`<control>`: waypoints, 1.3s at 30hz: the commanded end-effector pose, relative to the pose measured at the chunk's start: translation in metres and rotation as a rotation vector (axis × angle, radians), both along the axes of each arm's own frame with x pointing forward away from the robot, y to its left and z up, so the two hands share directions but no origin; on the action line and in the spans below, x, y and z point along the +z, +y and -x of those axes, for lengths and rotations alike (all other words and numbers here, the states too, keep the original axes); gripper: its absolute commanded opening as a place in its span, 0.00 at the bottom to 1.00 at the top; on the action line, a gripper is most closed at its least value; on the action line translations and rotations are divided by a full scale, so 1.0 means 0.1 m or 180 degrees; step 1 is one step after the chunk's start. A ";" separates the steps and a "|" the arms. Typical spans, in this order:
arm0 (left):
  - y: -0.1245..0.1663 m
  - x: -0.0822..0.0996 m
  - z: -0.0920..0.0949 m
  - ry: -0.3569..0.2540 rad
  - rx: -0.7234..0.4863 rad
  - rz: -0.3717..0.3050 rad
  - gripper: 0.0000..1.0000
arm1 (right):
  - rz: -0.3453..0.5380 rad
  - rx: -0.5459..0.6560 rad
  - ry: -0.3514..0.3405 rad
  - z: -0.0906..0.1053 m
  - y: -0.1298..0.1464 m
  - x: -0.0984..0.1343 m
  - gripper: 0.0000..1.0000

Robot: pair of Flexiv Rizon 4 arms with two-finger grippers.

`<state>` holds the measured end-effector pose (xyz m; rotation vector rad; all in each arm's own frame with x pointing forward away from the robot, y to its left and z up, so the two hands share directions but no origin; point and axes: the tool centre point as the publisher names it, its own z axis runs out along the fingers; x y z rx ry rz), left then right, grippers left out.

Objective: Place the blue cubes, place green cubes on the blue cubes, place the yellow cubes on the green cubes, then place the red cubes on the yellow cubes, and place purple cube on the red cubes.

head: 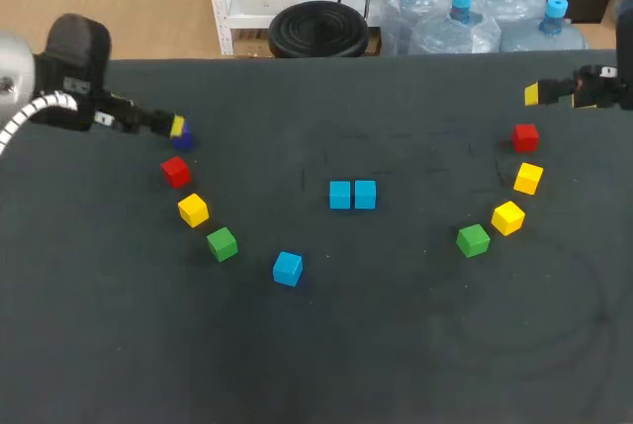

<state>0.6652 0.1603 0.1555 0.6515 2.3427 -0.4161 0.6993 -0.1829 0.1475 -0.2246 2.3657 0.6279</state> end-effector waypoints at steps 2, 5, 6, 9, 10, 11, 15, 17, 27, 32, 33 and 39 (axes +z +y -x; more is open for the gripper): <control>-0.23 0.06 0.24 0.0209 -0.0025 -0.0708 1.00 | 0.0011 -0.0009 0.0000 0.01 0.00 0.01 1.00; -0.34 0.01 0.33 0.0290 -0.0095 -0.0713 1.00 | 0.0011 -0.0009 0.0000 0.01 0.00 0.01 1.00; -0.35 -0.02 0.33 0.0346 -0.0049 -0.0720 1.00 | 0.0011 -0.0009 0.0000 0.01 0.00 0.01 1.00; -0.39 -0.12 0.32 0.0464 0.0064 -0.0626 1.00 | 0.0011 -0.0009 0.0000 0.01 0.00 0.01 1.00; -0.42 -0.17 0.33 0.0406 0.0083 -0.0676 1.00 | 0.0011 -0.0009 0.0000 0.01 0.00 0.01 1.00; -0.45 -0.25 0.34 0.0455 0.0092 -0.0722 1.00 | 0.0011 -0.0009 0.0000 0.01 0.00 0.01 1.00; -0.55 -0.50 0.33 0.0690 0.0242 -0.0631 1.00 | 0.0011 -0.0009 0.0000 0.01 0.00 0.01 1.00; -0.62 -0.58 0.32 0.0781 0.0288 -0.0557 1.00 | 0.0011 -0.0009 0.0000 0.01 0.00 0.01 1.00; -1.01 -0.71 0.37 0.1010 0.0431 -0.0586 1.00 | 0.0011 -0.0009 0.0000 0.01 0.00 0.01 1.00; -1.11 -0.79 0.46 0.1058 0.0690 -0.0546 1.00 | 0.0011 -0.0009 0.0000 0.01 0.00 0.01 1.00; -1.12 -0.81 0.49 0.1097 0.0682 -0.0556 1.00 | 0.0011 -0.0009 0.0000 0.01 0.00 0.01 1.00; -1.22 -0.87 0.64 0.1166 0.0691 -0.0588 1.00 | 0.0011 -0.0009 0.0000 0.01 0.00 0.01 1.00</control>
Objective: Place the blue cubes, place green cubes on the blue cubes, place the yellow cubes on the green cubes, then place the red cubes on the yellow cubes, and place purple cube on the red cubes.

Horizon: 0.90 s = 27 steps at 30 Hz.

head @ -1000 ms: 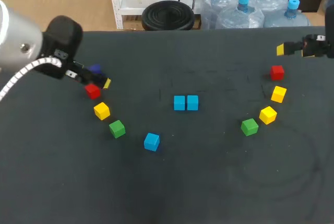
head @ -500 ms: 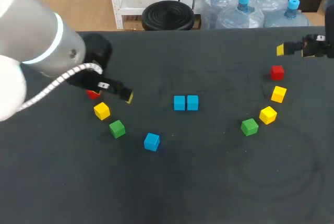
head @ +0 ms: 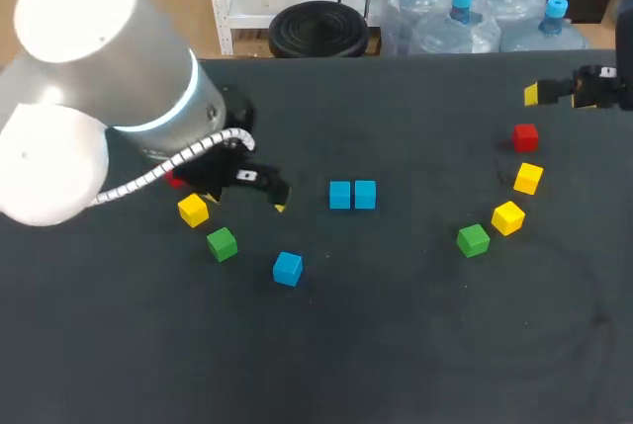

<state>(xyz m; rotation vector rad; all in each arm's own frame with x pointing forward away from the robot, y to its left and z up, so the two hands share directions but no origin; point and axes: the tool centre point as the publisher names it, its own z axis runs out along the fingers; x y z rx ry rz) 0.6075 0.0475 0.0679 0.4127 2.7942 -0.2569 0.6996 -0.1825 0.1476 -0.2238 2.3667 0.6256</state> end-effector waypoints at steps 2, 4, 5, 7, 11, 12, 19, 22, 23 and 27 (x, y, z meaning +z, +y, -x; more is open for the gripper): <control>-0.16 0.02 0.12 0.0016 -0.0155 -0.0024 1.00 | 0.0006 -0.0006 -0.0001 0.01 0.00 0.00 1.00; -0.20 0.02 0.16 -0.0006 -0.0327 -0.0073 1.00 | 0.0006 -0.0006 -0.0001 0.01 0.00 0.00 1.00; -0.21 0.02 0.18 -0.0003 -0.0392 -0.0090 1.00 | 0.0006 -0.0006 -0.0001 0.01 0.00 0.00 1.00; -0.23 0.02 0.23 0.0008 -0.0568 -0.0100 1.00 | 0.0006 -0.0006 -0.0001 0.01 0.00 0.00 1.00; -0.20 0.07 0.38 0.0041 -0.0774 -0.0136 1.00 | 0.0006 -0.0006 -0.0001 0.01 0.00 0.00 1.00; -0.19 0.07 0.42 0.0060 -0.0785 -0.0115 1.00 | 0.0006 -0.0006 -0.0001 0.01 0.00 0.00 1.00; -0.20 -0.11 0.62 0.0245 -0.1055 -0.0085 1.00 | 0.0006 -0.0006 -0.0001 0.01 0.00 0.00 1.00; -0.23 -0.25 0.61 0.0383 -0.1043 -0.0067 1.00 | 0.0006 -0.0006 -0.0001 0.01 0.00 0.00 1.00; -0.24 -0.28 0.61 0.0404 -0.1044 -0.0074 1.00 | 0.0006 -0.0006 -0.0001 0.01 0.00 0.00 1.00; -0.31 -0.32 0.57 0.0416 -0.0998 -0.0075 1.00 | 0.0006 -0.0006 -0.0001 0.01 0.00 0.00 1.00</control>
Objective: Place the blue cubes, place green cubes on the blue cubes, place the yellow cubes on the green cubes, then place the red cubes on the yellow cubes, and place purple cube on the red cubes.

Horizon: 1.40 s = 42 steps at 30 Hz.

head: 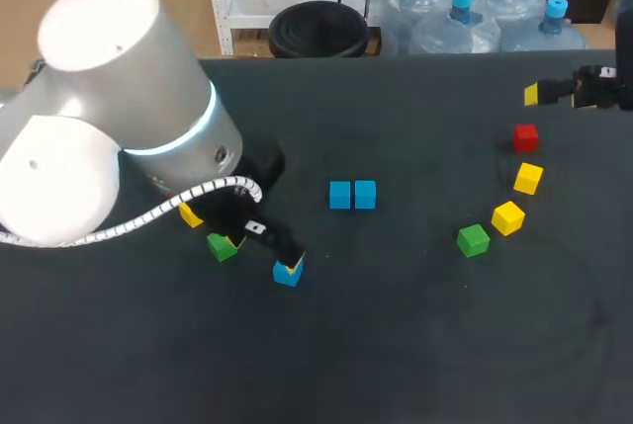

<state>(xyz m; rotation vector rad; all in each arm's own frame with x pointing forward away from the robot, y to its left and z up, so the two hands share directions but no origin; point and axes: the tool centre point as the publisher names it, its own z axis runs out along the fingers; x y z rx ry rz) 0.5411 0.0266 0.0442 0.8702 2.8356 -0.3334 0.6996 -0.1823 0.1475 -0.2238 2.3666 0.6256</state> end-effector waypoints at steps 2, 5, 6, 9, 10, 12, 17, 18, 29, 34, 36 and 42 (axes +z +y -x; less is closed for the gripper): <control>-0.14 -0.11 -0.10 0.0059 0.0012 -0.0023 1.00 | 0.0006 -0.0006 -0.0001 0.01 0.00 0.01 1.00; -0.19 -0.13 -0.11 0.0070 0.0009 -0.0028 1.00 | 0.0006 -0.0006 -0.0001 0.01 0.00 0.01 1.00; -0.20 -0.13 -0.11 0.0069 0.0010 -0.0033 1.00 | 0.0006 -0.0006 -0.0001 0.01 0.00 0.01 1.00; -0.24 -0.14 -0.10 0.0111 0.0066 -0.0050 1.00 | 0.0006 -0.0006 -0.0001 0.01 0.00 0.01 1.00; -0.24 -0.15 -0.09 0.0121 0.0090 -0.0065 1.00 | 0.0006 -0.0006 -0.0001 0.01 0.00 0.01 1.00; -0.26 -0.17 -0.07 0.0165 0.0119 -0.0082 1.00 | 0.0006 -0.0006 -0.0001 0.01 0.00 0.01 1.00; -0.25 -0.22 -0.06 0.0195 0.0201 -0.0106 1.00 | 0.0006 -0.0006 -0.0001 0.01 0.00 0.01 1.00; -0.25 -0.22 -0.07 0.0195 0.0205 -0.0103 1.00 | 0.0006 -0.0006 -0.0001 0.01 0.00 0.01 1.00; -0.25 -0.33 -0.18 0.0127 0.0236 -0.0100 1.00 | 0.0006 -0.0006 -0.0001 0.01 0.00 0.01 1.00; -0.26 -0.35 -0.20 0.0120 0.0212 -0.0069 1.00 | 0.0006 -0.0006 -0.0001 0.01 0.00 0.01 1.00; -0.27 -0.35 -0.21 0.0141 0.0197 0.0010 1.00 | 0.0006 -0.0006 -0.0001 0.01 0.00 0.01 1.00; -0.25 -0.39 -0.21 0.0114 0.0120 -0.0073 1.00 | 0.0006 -0.0006 -0.0001 0.01 0.00 0.01 1.00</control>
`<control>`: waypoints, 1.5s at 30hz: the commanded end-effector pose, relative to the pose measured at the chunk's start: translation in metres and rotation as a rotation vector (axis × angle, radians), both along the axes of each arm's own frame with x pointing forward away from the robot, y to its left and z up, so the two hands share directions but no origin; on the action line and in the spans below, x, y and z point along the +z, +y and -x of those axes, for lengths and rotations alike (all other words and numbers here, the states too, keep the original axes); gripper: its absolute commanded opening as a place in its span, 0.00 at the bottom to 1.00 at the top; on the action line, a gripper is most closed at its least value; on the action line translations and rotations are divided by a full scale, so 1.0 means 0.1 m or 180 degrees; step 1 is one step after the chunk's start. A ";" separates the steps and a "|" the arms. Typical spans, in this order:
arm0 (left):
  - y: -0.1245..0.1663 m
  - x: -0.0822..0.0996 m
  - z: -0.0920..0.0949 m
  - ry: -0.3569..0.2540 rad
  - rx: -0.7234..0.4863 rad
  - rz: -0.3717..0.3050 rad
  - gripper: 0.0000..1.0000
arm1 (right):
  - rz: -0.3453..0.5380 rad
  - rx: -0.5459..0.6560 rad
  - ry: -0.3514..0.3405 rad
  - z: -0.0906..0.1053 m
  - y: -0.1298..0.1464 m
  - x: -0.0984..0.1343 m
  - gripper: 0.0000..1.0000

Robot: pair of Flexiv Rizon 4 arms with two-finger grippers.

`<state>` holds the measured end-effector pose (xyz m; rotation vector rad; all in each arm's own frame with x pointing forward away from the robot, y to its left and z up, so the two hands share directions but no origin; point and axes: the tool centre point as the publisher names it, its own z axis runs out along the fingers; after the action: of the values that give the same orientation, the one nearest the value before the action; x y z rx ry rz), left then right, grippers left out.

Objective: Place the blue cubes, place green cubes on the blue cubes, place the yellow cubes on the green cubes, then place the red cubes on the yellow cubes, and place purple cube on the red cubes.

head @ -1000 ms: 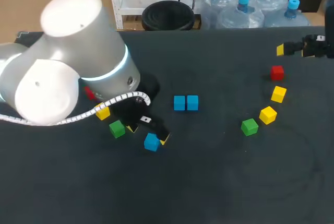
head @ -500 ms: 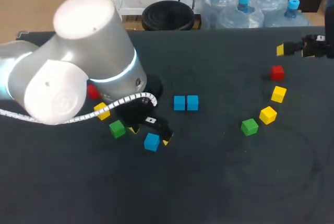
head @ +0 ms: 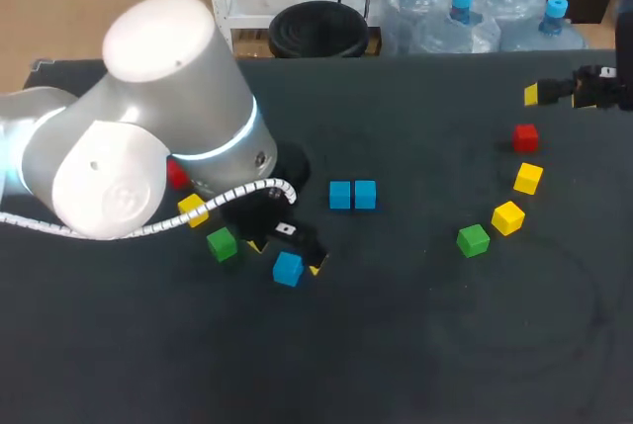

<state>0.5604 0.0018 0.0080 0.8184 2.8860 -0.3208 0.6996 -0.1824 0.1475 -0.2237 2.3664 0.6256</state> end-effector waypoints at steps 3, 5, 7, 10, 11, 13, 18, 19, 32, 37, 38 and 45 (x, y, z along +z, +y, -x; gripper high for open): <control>0.00 -0.03 -0.02 0.0012 -0.0003 -0.0031 1.00 | 0.0006 -0.0005 0.0000 0.01 0.00 0.01 1.00; 0.01 -0.02 -0.01 0.0006 -0.0012 -0.0033 1.00 | 0.0006 -0.0005 0.0000 0.01 0.00 0.01 1.00; 0.01 0.02 0.01 0.0019 -0.0025 0.0005 1.00 | 0.0006 -0.0005 0.0000 0.01 0.00 0.01 1.00; 0.01 0.02 0.01 0.0019 -0.0025 0.0005 1.00 | 0.0006 -0.0005 0.0000 0.01 0.00 0.01 1.00; 0.01 0.02 0.01 0.0019 -0.0025 0.0005 1.00 | 0.0006 -0.0005 0.0000 0.01 0.00 0.01 1.00; 0.01 0.02 0.01 0.0019 -0.0025 0.0005 1.00 | 0.0006 -0.0005 0.0000 0.01 0.00 0.01 1.00; 0.01 0.02 0.01 0.0019 -0.0025 0.0005 1.00 | 0.0006 -0.0005 0.0000 0.01 0.00 0.01 1.00; 0.01 0.02 0.01 0.0019 -0.0025 0.0005 1.00 | 0.0006 -0.0005 0.0000 0.01 0.00 0.01 1.00; 0.01 0.02 0.01 0.0019 -0.0025 0.0005 1.00 | 0.0006 -0.0005 0.0000 0.01 0.00 0.01 1.00; -0.15 -0.04 -0.05 0.0095 -0.0094 -0.0211 1.00 | 0.0006 -0.0005 0.0000 0.01 0.00 0.01 1.00; -0.16 -0.05 -0.08 0.0104 -0.0100 -0.0219 1.00 | 0.0006 -0.0005 0.0000 0.01 0.00 0.01 1.00; -0.21 -0.02 -0.12 0.0102 -0.0042 -0.0348 1.00 | 0.0006 -0.0005 0.0000 0.01 0.00 0.01 1.00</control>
<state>0.5679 -0.0129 0.0050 0.8606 2.9241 -0.2127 0.6996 -0.1824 0.1475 -0.2235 2.3664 0.6257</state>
